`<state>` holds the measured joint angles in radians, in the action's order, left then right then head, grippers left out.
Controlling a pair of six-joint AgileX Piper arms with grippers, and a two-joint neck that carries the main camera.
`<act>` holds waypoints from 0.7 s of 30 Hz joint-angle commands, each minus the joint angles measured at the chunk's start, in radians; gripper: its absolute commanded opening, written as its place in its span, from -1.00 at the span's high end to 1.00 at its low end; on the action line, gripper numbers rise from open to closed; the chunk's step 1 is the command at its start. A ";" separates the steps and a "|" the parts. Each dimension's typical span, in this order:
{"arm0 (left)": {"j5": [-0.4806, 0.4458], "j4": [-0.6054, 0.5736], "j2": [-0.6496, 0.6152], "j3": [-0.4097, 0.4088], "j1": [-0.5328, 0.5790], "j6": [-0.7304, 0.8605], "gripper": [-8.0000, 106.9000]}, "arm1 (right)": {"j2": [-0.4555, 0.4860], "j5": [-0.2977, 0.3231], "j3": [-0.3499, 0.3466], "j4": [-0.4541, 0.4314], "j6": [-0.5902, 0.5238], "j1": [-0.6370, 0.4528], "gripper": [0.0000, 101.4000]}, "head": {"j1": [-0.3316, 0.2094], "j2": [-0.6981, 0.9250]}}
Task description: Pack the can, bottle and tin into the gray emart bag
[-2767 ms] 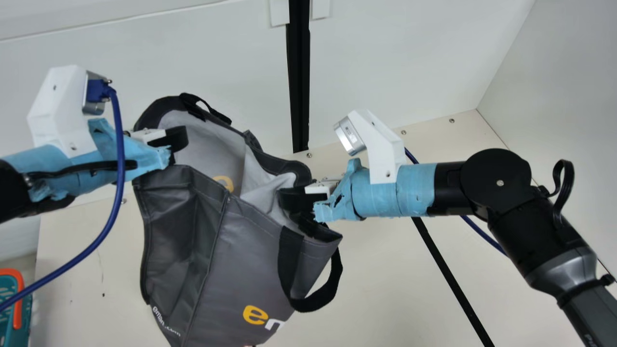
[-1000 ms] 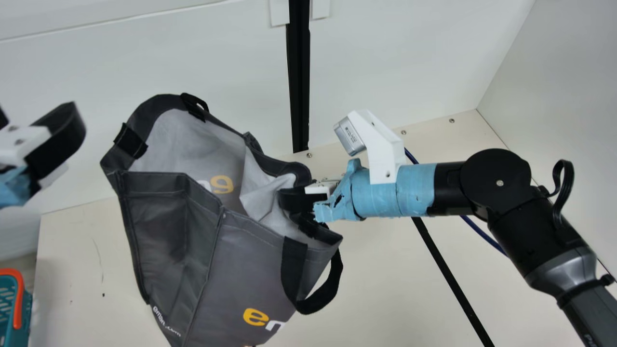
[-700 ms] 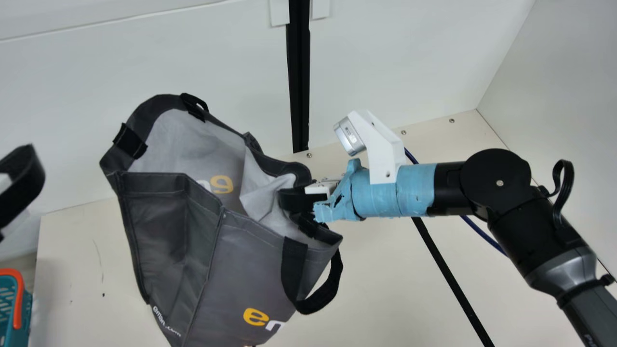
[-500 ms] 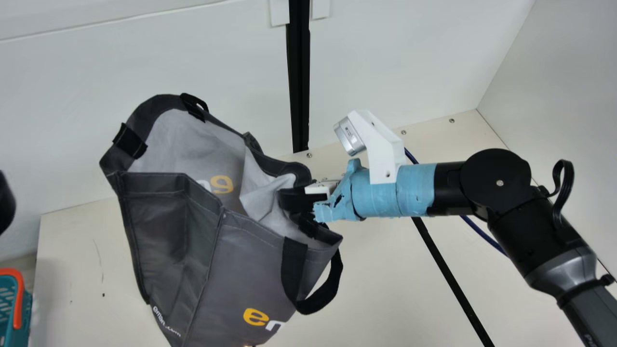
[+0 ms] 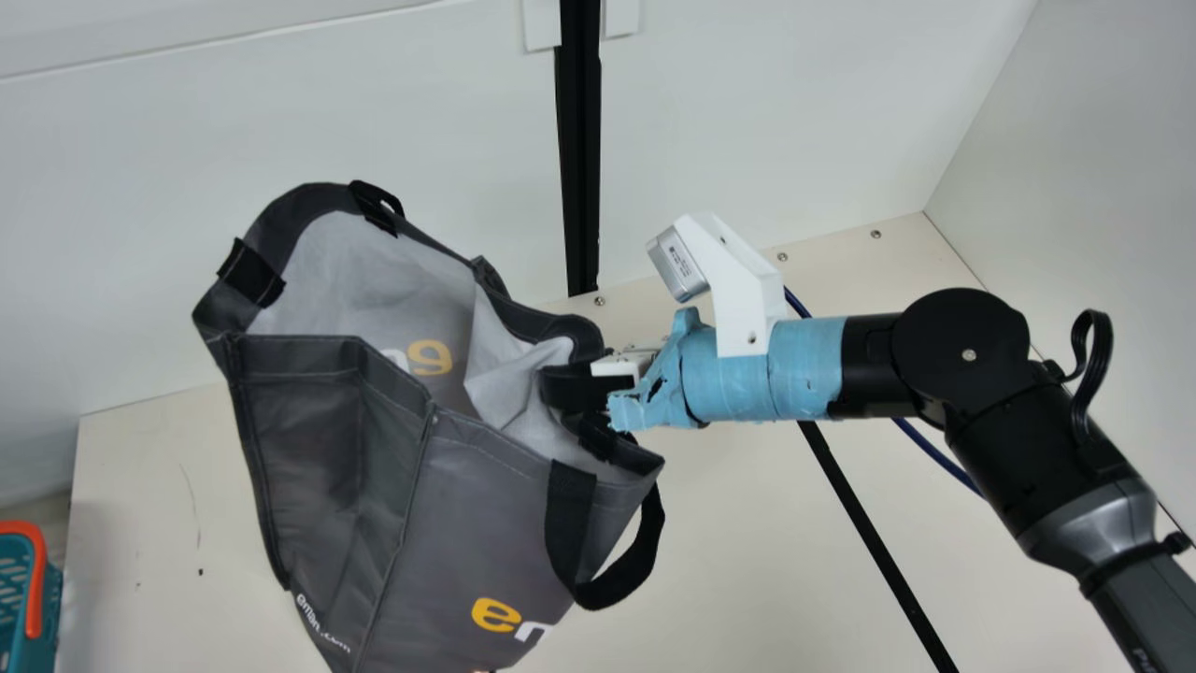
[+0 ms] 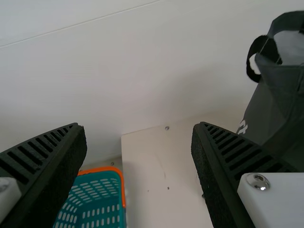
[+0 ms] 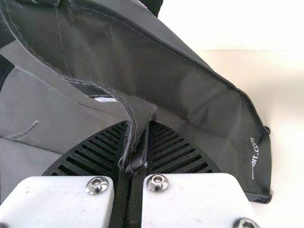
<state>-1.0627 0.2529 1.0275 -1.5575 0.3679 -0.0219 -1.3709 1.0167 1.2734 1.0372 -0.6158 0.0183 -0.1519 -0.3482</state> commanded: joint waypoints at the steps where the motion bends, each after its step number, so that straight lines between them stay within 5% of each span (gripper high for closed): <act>1: 0.000 0.000 0.000 0.000 0.000 0.000 -0.71 | 0.000 0.000 0.000 0.000 0.000 0.000 1.00 | -0.023 -0.001; 21: -0.014 0.019 -0.012 0.008 0.005 -0.004 -0.71 | -0.001 -0.044 0.076 -0.079 0.029 0.030 1.00 | -0.023 -0.001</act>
<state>-1.0770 0.2716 1.0150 -1.5497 0.3725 -0.0263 -1.3709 0.9821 1.3410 0.9726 -0.5892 0.0446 -0.1519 -0.3482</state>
